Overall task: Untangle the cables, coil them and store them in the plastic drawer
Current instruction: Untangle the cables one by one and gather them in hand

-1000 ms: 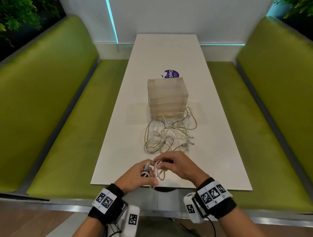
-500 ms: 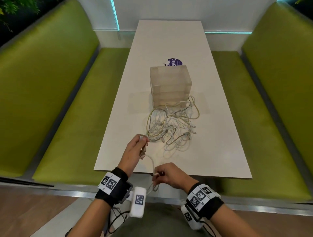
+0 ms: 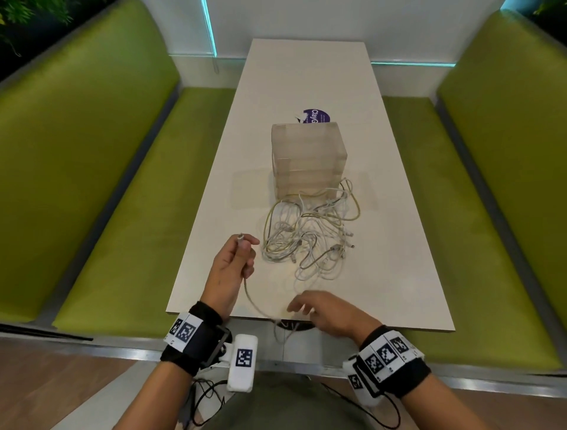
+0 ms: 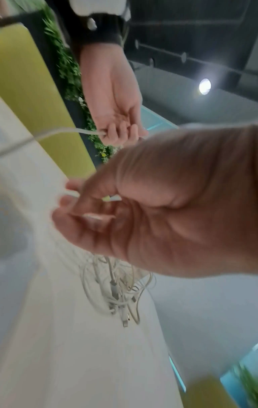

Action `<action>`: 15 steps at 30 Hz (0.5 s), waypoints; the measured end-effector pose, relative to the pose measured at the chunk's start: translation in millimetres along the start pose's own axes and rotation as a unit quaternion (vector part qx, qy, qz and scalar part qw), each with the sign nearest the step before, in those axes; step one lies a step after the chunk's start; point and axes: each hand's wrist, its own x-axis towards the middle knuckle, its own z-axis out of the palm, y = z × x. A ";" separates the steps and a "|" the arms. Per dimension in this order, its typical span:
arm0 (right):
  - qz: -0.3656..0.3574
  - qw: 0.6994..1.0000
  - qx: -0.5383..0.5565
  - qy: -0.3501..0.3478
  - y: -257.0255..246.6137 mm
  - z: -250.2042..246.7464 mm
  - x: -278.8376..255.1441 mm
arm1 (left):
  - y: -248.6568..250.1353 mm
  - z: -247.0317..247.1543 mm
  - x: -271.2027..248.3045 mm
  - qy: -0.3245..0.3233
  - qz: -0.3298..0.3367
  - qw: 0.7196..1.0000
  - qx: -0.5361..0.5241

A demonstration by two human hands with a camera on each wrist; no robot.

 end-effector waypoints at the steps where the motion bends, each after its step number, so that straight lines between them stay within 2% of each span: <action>1: 0.029 0.996 0.029 0.078 -0.7 -6.0 0.2 | 0.1 0.9 0.5 0.000 -0.002 1.000 -0.002; 3: 0.113 0.962 0.090 0.230 -0.5 -16.8 4.9 | -0.7 4.1 0.0 -0.003 -0.009 1.000 -0.006; 4: 0.168 0.944 0.102 0.265 2.2 -20.6 11.7 | -1.7 6.5 -0.6 -0.007 -0.012 1.000 -0.007; 6: 0.259 0.931 0.098 0.237 7.4 -24.7 26.7 | -4.9 11.2 -2.4 -0.019 -0.020 1.000 -0.009; 7: 0.281 0.928 0.104 0.222 10.0 -24.8 33.0 | -6.8 12.8 -3.1 -0.025 -0.025 0.999 -0.012; 11: 0.292 0.903 0.175 0.262 15.6 -23.3 43.1 | -12.1 15.9 -1.0 -0.043 -0.049 0.998 -0.024; 15: 0.271 0.854 0.289 0.338 10.7 -28.6 35.1 | -16.1 15.8 0.9 -0.040 -0.066 0.997 -0.030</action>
